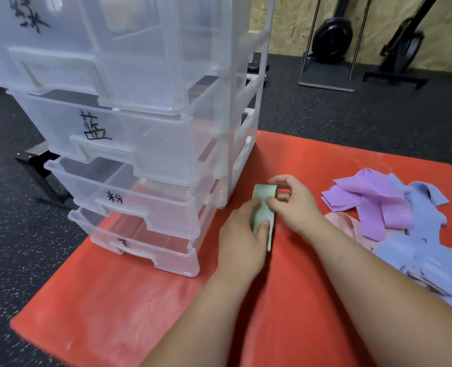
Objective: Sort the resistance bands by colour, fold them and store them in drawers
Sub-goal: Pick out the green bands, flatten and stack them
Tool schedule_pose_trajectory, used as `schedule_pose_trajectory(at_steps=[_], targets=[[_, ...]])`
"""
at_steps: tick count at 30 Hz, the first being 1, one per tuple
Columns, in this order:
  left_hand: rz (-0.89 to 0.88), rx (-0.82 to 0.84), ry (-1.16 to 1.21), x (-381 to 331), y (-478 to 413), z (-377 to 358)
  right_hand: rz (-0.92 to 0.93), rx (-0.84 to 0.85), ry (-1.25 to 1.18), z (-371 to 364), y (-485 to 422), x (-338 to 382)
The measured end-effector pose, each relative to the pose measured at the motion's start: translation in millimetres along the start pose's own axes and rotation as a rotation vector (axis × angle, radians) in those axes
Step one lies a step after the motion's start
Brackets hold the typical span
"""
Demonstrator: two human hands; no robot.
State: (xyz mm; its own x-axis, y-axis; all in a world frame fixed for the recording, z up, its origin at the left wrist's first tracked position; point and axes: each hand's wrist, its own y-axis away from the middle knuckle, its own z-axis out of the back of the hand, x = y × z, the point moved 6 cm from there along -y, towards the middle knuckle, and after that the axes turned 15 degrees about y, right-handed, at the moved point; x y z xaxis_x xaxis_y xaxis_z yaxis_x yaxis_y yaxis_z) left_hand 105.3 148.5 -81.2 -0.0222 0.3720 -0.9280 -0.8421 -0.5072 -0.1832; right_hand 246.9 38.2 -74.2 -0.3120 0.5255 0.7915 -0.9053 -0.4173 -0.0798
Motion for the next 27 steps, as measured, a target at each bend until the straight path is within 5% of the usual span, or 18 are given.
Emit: schedule_pose_trajectory(at_steps=[11,27], targets=[[0.077,-0.002,-0.233,1.5,-3.0,-1.3,0.069,-0.054,0.343,12.2,-4.8,-4.6],[0.087,0.04,-0.038,-4.8,-1.5,6.8,0.006,0.013,0.33,31.9,10.3,16.9]])
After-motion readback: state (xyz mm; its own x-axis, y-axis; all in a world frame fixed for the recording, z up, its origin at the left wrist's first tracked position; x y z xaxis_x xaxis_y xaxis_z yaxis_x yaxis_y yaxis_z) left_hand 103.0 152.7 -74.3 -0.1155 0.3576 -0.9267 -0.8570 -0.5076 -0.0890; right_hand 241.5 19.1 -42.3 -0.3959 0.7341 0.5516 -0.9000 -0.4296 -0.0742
